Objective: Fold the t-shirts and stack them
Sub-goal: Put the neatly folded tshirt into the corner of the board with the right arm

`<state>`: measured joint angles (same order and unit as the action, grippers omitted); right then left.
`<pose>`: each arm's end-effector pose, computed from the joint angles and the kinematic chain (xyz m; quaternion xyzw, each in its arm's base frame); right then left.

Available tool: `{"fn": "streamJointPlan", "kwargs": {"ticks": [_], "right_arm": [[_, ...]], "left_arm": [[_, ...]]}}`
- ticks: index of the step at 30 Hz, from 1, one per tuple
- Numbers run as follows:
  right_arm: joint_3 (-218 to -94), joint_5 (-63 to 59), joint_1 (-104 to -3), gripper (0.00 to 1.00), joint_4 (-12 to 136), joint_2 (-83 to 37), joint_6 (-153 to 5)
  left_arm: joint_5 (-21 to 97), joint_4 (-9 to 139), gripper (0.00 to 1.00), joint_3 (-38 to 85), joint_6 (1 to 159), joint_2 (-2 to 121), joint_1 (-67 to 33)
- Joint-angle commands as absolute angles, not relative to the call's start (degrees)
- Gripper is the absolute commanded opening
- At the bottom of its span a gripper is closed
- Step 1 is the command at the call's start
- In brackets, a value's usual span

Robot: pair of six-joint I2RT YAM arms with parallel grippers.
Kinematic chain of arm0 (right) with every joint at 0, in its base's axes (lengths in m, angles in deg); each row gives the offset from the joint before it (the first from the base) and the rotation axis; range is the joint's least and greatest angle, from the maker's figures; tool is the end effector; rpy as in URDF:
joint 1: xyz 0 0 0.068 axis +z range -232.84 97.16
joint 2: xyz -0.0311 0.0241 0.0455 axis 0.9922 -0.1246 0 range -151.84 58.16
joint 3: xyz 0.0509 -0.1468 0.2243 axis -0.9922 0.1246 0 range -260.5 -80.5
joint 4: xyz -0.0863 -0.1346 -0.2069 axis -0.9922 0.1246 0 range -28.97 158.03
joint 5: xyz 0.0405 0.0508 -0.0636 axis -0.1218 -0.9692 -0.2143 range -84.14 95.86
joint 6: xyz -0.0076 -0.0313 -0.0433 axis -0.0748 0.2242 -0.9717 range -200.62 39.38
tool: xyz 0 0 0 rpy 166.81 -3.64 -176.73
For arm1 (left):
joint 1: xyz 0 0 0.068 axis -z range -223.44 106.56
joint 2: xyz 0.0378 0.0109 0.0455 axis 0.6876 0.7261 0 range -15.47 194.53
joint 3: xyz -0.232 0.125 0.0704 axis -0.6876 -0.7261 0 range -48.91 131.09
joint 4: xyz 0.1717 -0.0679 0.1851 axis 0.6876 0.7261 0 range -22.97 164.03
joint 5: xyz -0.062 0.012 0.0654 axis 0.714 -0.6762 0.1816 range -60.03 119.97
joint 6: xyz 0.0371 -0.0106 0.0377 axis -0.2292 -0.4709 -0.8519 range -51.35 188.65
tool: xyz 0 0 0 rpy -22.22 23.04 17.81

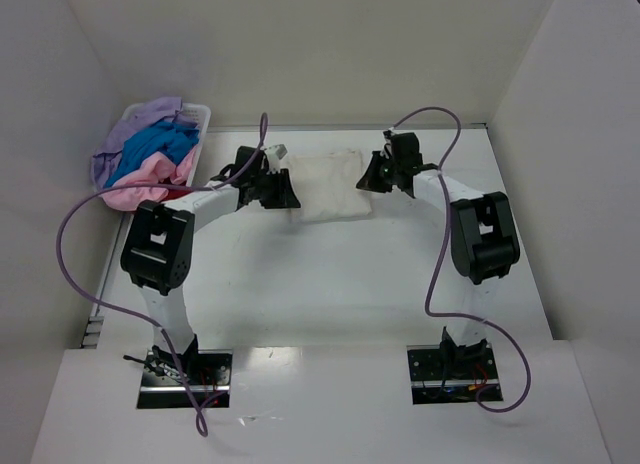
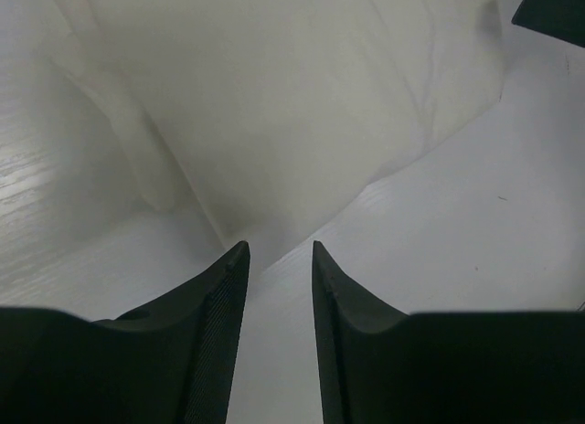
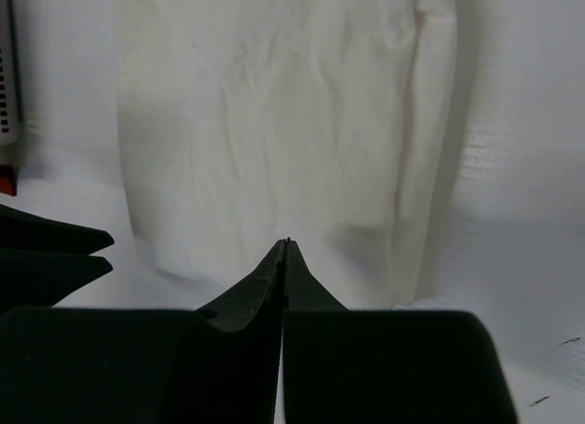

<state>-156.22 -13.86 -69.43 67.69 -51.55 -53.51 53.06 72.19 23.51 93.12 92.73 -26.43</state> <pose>0.4129 0.1109 0.2048 0.0358 0.8974 0.2885 0.3320 0.3946 -0.1353 0.1998 0.0249 0.8949 -0.3144 0.3159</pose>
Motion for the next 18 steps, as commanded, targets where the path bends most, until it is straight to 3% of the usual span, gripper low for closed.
{"fn": "streamJointPlan", "kwargs": {"ticks": [1, 13, 16, 17, 18], "right_arm": [[-156.52, -11.46, -68.43, 0.00, 66.13, -53.10, -55.40], [-156.95, 2.68, -67.90, 0.00, 74.12, -54.60, -56.54], [-157.66, 3.23, -68.59, 0.17, 74.65, -51.71, -57.07], [-158.27, 3.23, -68.60, 0.47, 74.65, -50.66, -55.85], [-158.28, 3.23, -69.12, 0.66, 75.18, -49.52, -55.32]], "left_arm": [[54.93, 68.70, 0.42, 25.80, 93.17, 94.65, -26.48], [45.87, 76.77, 0.46, 27.63, 91.50, 95.62, -26.48], [46.57, 78.62, 0.51, 28.95, 90.97, 93.69, -26.48], [46.58, 78.63, 0.58, 28.96, 90.27, 92.04, -26.48], [46.58, 79.15, 0.62, 28.96, 90.27, 91.15, -26.48]]}}
